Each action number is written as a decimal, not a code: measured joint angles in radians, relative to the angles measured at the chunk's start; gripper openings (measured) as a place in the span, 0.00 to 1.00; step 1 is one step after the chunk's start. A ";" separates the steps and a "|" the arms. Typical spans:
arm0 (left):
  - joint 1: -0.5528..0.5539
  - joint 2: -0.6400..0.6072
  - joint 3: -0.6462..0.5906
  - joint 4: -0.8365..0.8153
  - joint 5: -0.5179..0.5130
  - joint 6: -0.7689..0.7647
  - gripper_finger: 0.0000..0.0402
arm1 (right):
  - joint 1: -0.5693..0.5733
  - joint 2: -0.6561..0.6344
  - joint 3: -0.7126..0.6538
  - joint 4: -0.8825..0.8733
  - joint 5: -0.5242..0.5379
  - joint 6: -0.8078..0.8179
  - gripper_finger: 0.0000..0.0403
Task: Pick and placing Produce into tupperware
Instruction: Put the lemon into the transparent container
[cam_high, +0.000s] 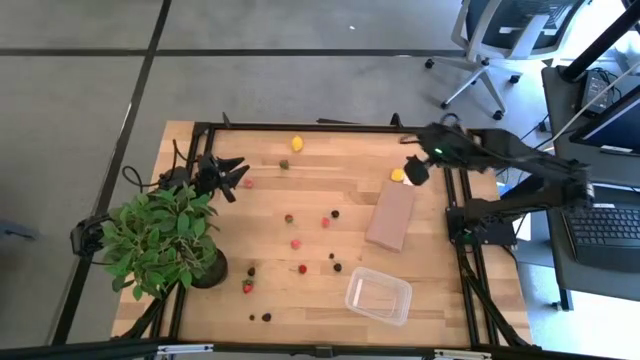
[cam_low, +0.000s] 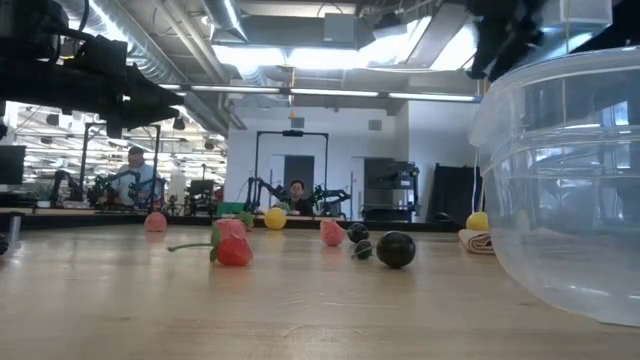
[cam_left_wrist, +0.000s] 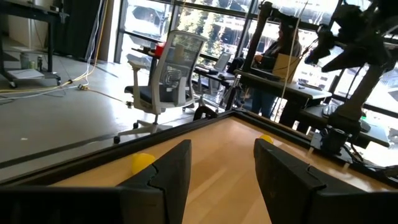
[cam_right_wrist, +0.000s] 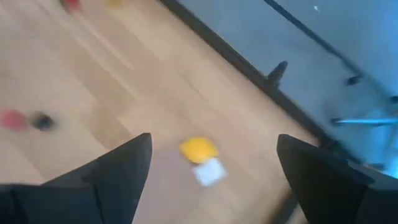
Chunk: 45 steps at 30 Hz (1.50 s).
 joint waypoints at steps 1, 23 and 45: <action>0.000 0.000 0.000 0.000 0.000 -0.004 0.41 | -0.015 0.039 0.027 -0.013 0.000 -0.059 0.86; 0.000 0.000 0.000 -0.002 0.061 -0.058 0.41 | -0.142 0.293 -0.126 0.132 -0.003 -0.693 0.86; 0.000 0.000 0.000 -0.005 0.061 -0.058 0.41 | -0.286 0.293 -0.529 0.630 -0.182 -0.951 0.86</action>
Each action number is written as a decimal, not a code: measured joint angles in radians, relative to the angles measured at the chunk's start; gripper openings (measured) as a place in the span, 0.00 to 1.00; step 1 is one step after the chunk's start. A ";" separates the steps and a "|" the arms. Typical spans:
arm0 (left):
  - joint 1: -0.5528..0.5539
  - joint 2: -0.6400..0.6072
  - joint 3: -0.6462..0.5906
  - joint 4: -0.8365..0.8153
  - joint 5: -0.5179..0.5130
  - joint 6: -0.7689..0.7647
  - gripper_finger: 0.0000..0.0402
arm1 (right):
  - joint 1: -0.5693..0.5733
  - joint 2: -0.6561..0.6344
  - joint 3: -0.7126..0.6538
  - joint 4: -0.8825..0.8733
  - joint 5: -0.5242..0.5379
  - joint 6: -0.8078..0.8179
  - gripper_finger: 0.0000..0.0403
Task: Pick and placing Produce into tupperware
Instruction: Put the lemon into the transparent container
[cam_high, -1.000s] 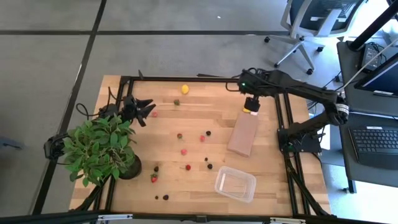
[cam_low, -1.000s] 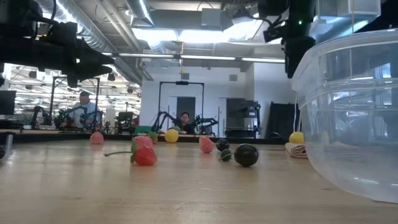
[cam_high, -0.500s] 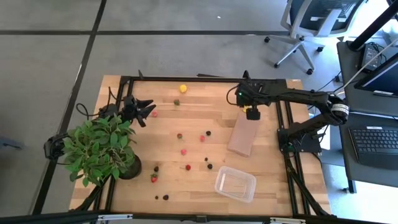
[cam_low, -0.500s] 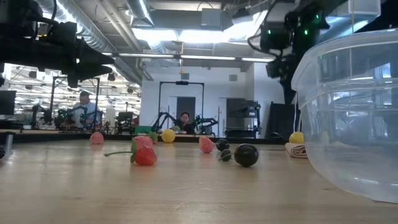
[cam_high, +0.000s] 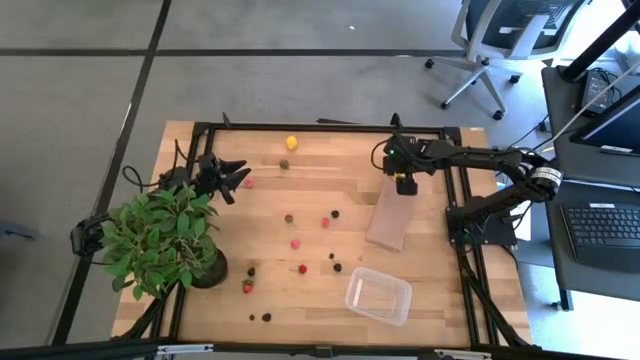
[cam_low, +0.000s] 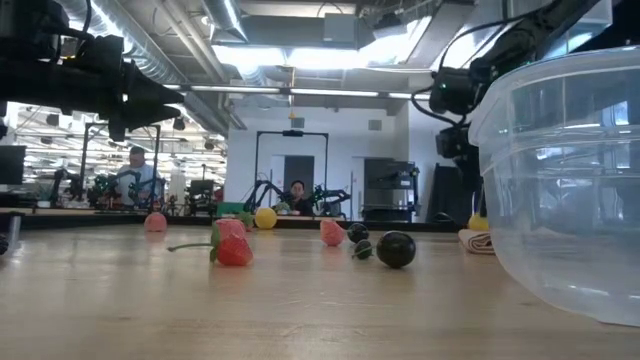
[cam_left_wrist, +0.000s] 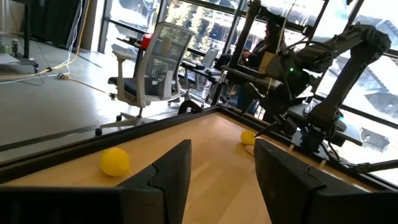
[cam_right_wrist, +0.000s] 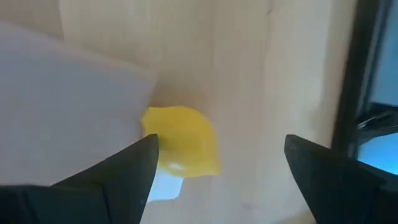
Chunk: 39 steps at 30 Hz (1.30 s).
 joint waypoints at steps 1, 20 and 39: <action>0.000 0.000 0.000 0.000 0.000 0.000 0.41 | -0.007 0.000 -0.001 0.000 -0.012 0.000 0.86; 0.000 0.000 0.000 -0.001 0.000 0.000 0.41 | -0.137 0.085 -0.002 0.011 -0.097 0.314 0.79; 0.000 0.000 0.000 -0.002 0.000 0.002 0.41 | -0.217 0.086 -0.002 -0.059 -0.099 0.510 0.71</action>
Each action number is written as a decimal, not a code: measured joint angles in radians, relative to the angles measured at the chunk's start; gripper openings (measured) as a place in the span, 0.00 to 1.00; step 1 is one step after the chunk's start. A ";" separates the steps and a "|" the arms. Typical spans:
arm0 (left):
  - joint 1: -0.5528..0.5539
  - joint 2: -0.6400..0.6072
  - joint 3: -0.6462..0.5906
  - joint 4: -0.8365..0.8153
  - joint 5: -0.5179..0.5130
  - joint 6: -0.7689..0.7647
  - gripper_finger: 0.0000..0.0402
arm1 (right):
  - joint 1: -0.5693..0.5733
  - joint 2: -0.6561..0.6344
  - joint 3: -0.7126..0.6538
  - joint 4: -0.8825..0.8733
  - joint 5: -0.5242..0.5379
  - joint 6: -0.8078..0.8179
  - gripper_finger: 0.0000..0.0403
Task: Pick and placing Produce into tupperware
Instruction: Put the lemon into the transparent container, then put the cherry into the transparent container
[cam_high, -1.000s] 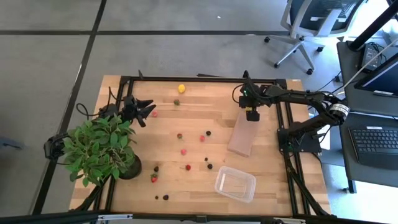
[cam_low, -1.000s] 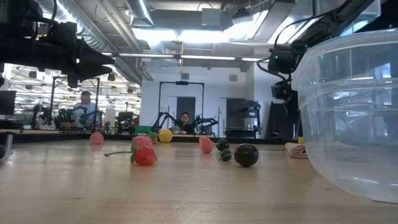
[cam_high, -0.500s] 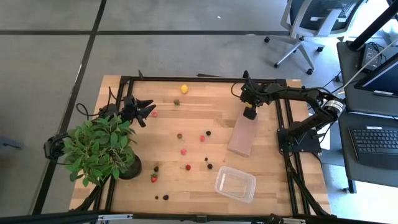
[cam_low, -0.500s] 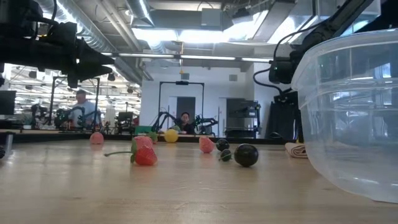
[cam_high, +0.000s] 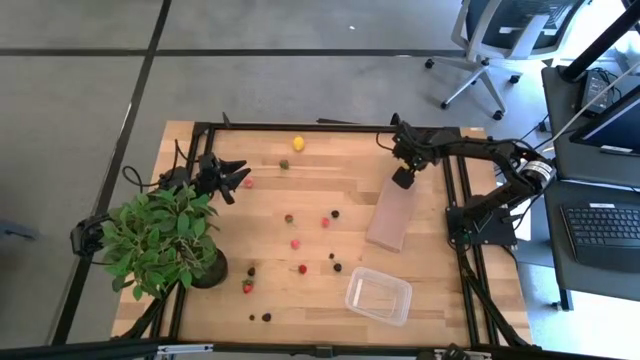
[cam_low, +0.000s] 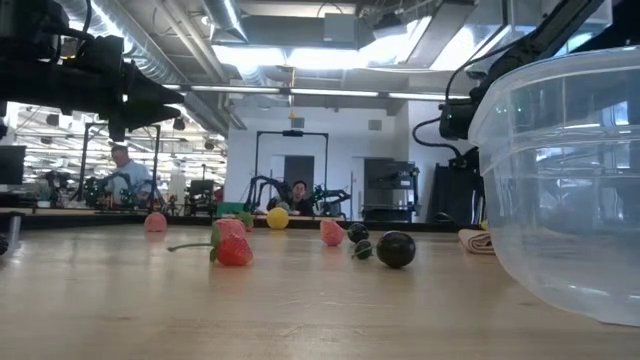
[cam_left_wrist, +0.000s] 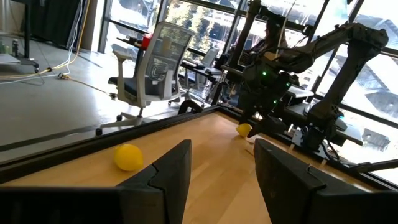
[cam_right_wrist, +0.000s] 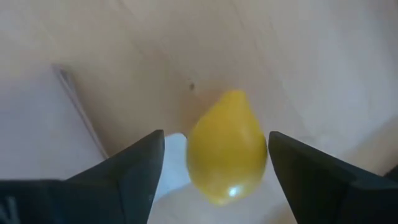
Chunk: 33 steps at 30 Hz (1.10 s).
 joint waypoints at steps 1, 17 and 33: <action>0.000 0.000 0.000 0.000 0.000 0.000 0.41 | -0.005 0.001 0.000 -0.010 -0.005 0.010 0.70; 0.000 0.000 0.000 0.000 0.000 0.008 0.41 | -0.027 0.113 0.014 0.001 -0.116 0.051 0.68; 0.000 0.000 0.000 -0.003 -0.019 -0.016 0.41 | -0.029 0.084 0.065 0.080 -0.054 -0.011 0.68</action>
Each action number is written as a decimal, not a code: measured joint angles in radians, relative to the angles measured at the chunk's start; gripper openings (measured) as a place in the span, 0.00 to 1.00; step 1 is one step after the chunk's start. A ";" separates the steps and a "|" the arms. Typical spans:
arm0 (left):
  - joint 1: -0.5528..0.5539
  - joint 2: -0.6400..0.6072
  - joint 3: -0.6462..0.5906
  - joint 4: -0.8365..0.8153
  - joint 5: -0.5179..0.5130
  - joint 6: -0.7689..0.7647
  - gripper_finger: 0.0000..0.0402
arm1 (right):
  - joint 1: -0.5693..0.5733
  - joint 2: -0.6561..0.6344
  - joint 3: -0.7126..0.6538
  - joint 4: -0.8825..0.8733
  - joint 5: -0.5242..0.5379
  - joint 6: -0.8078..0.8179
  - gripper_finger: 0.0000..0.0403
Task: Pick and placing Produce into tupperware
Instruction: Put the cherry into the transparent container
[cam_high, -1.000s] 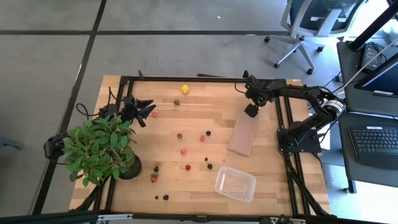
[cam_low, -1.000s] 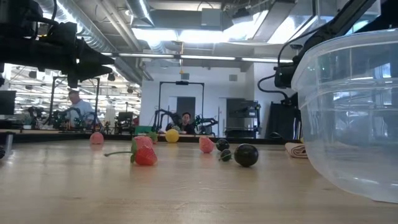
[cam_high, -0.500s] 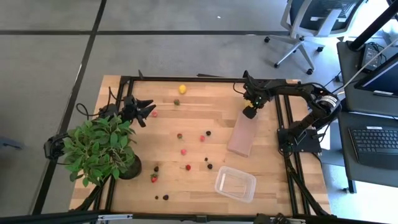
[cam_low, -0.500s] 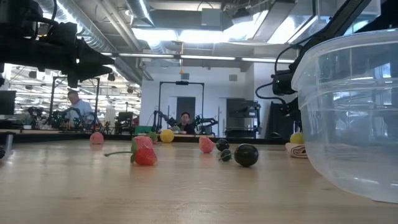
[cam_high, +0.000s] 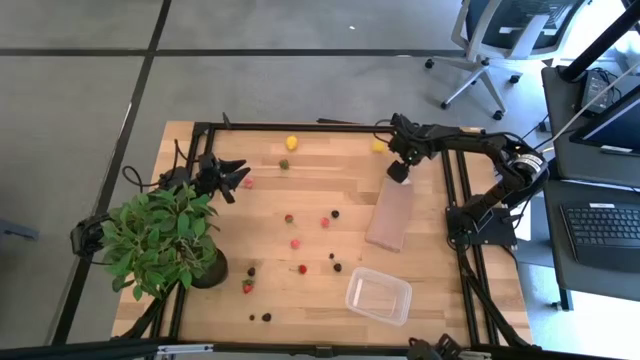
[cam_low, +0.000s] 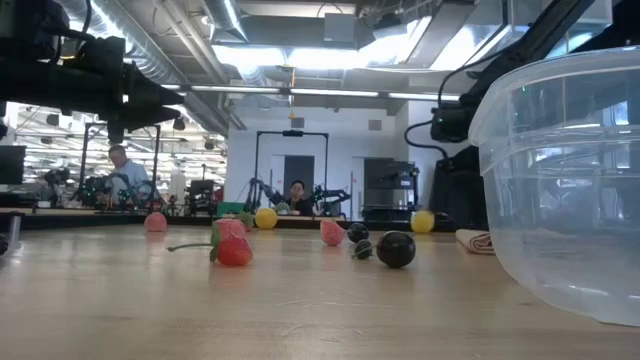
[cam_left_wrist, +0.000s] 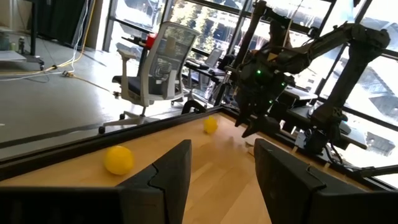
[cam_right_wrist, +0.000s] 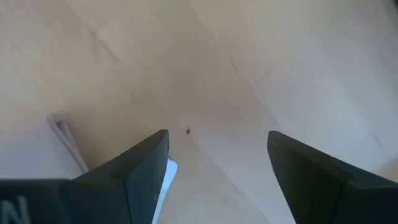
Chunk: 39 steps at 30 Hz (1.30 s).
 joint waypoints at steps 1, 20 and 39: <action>0.000 0.000 0.000 0.000 0.000 0.000 0.41 | 0.000 0.000 0.000 0.012 0.000 0.002 0.68; 0.000 0.000 0.000 0.000 0.000 -0.001 0.41 | 0.013 -0.002 0.041 0.196 -0.058 -0.065 0.68; 0.000 0.000 0.000 0.000 0.000 -0.001 0.41 | 0.076 0.066 0.234 0.205 -0.061 0.052 0.68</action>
